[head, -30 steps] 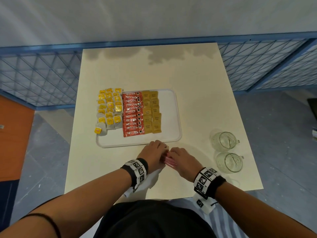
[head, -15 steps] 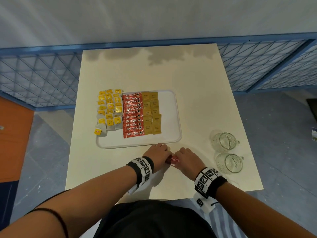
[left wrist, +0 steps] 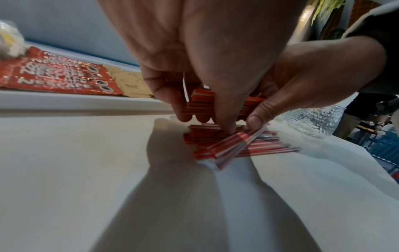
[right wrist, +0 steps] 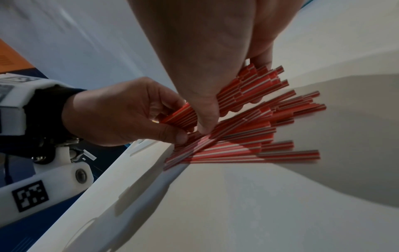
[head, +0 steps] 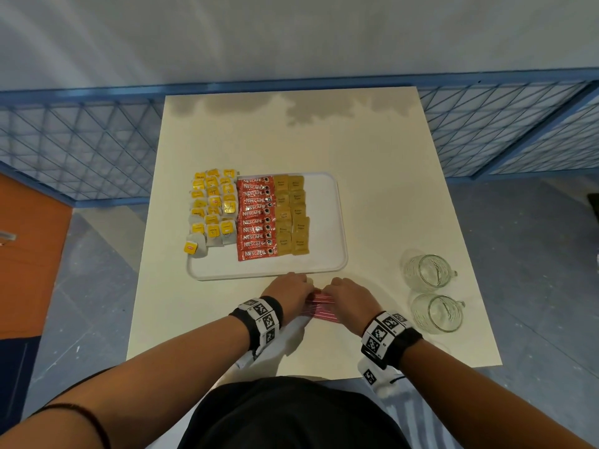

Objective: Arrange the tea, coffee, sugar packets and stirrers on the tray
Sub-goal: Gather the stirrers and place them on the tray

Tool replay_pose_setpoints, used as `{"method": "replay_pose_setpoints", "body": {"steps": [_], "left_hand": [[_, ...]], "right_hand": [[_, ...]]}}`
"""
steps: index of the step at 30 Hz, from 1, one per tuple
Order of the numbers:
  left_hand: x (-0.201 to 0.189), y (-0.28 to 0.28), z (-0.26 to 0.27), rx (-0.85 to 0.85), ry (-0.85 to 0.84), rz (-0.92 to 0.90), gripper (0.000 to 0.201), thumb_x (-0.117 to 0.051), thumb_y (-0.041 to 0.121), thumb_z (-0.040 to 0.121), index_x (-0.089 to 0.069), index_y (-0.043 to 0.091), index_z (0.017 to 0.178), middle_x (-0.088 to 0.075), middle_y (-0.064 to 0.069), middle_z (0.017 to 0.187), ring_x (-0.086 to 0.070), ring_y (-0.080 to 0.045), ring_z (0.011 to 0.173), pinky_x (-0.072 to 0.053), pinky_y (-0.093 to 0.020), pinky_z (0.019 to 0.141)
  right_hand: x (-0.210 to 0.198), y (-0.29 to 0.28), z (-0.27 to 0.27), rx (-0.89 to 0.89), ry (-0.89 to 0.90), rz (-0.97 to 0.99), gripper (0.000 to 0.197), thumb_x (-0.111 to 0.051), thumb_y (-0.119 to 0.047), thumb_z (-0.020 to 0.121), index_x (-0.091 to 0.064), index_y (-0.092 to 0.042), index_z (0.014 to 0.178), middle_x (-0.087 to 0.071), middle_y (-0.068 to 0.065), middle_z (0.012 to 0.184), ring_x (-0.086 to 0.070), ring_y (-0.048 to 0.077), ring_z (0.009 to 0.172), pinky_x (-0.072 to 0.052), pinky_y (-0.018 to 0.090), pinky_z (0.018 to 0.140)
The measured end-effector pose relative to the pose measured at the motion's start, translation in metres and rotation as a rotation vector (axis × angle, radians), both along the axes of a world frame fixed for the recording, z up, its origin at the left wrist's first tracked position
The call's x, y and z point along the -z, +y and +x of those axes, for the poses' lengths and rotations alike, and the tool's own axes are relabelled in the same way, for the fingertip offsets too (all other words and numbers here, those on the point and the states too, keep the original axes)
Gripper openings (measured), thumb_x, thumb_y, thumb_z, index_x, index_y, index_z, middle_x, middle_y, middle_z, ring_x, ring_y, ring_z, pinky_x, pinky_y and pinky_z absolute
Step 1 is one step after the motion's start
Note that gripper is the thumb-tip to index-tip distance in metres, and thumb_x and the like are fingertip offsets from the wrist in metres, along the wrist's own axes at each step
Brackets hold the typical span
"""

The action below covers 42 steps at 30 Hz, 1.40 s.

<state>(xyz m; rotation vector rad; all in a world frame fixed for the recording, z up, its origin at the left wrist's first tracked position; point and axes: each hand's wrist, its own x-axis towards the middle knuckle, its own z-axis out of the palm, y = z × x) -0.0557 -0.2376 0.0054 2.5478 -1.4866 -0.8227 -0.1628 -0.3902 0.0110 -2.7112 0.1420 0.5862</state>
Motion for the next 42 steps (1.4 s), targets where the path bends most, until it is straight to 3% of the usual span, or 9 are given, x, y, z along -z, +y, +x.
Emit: {"method": "replay_pose_setpoints", "body": {"steps": [7,12,19,23,26,29,33,38,42], "left_hand": [[-0.005,0.003,0.001,-0.060,0.042,0.001,0.017,-0.053,0.024,0.098,-0.062,0.018,0.112,-0.063,-0.005,0.103,-0.059,-0.025,0.095,-0.048,-0.036,0.084],[-0.009,0.002,0.003,-0.090,0.065,0.014,0.018,-0.051,0.028,0.098,-0.060,0.017,0.109,-0.062,-0.005,0.103,-0.058,-0.025,0.094,-0.048,-0.037,0.081],[-0.017,0.002,0.001,-0.027,0.177,0.056,0.028,-0.055,0.044,0.096,-0.058,0.022,0.111,-0.067,-0.003,0.101,-0.061,-0.024,0.089,-0.048,-0.035,0.081],[-0.023,0.008,0.007,-0.011,0.240,0.080,0.024,-0.048,0.043,0.100,-0.057,0.022,0.109,-0.068,-0.004,0.097,-0.056,-0.021,0.080,-0.041,-0.031,0.074],[-0.027,0.012,0.012,-0.021,0.282,0.079,0.029,-0.046,0.046,0.100,-0.061,0.022,0.107,-0.068,-0.002,0.092,-0.060,-0.020,0.078,-0.047,-0.033,0.074],[-0.033,0.012,0.011,-0.001,0.265,0.041,0.030,-0.052,0.053,0.094,-0.066,0.027,0.102,-0.070,0.003,0.085,-0.063,-0.017,0.074,-0.053,-0.035,0.072],[-0.041,0.009,0.007,-0.042,0.206,0.066,0.030,-0.059,0.051,0.091,-0.067,0.022,0.099,-0.070,0.000,0.086,-0.064,-0.020,0.076,-0.054,-0.036,0.074],[-0.046,0.010,0.009,-0.041,0.186,0.107,0.028,-0.053,0.043,0.094,-0.069,0.019,0.094,-0.070,-0.003,0.083,-0.064,-0.023,0.073,-0.055,-0.037,0.073],[-0.052,0.013,0.016,-0.066,0.168,0.110,0.027,-0.050,0.040,0.096,-0.069,0.022,0.091,-0.068,-0.003,0.079,-0.064,-0.024,0.073,-0.054,-0.036,0.071]], "right_hand": [[-0.004,0.001,0.008,-0.033,0.009,0.005,0.021,-0.049,-0.026,0.100,-0.058,-0.016,0.118,-0.059,0.005,0.109,-0.058,0.026,0.100,-0.037,0.033,0.075],[-0.007,-0.004,0.010,-0.037,0.016,0.007,0.023,-0.045,-0.024,0.101,-0.058,-0.015,0.118,-0.059,0.006,0.109,-0.058,0.027,0.099,-0.042,0.037,0.078],[-0.008,-0.008,0.007,-0.109,0.047,0.060,0.024,-0.043,-0.035,0.104,-0.055,-0.020,0.117,-0.066,0.003,0.104,-0.064,0.027,0.091,-0.046,0.038,0.075],[-0.011,-0.013,0.009,-0.138,0.051,0.051,0.030,-0.043,-0.044,0.104,-0.056,-0.019,0.115,-0.068,0.003,0.102,-0.064,0.026,0.088,-0.043,0.037,0.072],[-0.018,-0.014,0.011,-0.152,0.075,0.057,0.036,-0.044,-0.051,0.103,-0.056,-0.019,0.114,-0.068,0.002,0.099,-0.063,0.025,0.086,-0.044,0.036,0.073],[-0.024,-0.009,0.011,-0.167,0.060,0.050,0.032,-0.053,-0.048,0.099,-0.058,-0.021,0.113,-0.070,0.003,0.099,-0.065,0.026,0.086,-0.048,0.036,0.073],[-0.029,0.002,0.017,-0.137,0.054,0.027,0.023,-0.058,-0.039,0.094,-0.056,-0.021,0.108,-0.069,0.005,0.097,-0.065,0.029,0.086,-0.043,0.035,0.067],[-0.035,0.007,0.022,-0.156,0.022,-0.041,0.023,-0.055,-0.041,0.094,-0.057,-0.020,0.104,-0.069,0.004,0.095,-0.065,0.030,0.083,-0.041,0.034,0.066],[-0.044,0.002,0.027,-0.084,-0.037,-0.084,0.024,-0.053,-0.045,0.094,-0.057,-0.022,0.094,-0.066,0.001,0.084,-0.059,0.026,0.071,-0.041,0.033,0.063]]}}
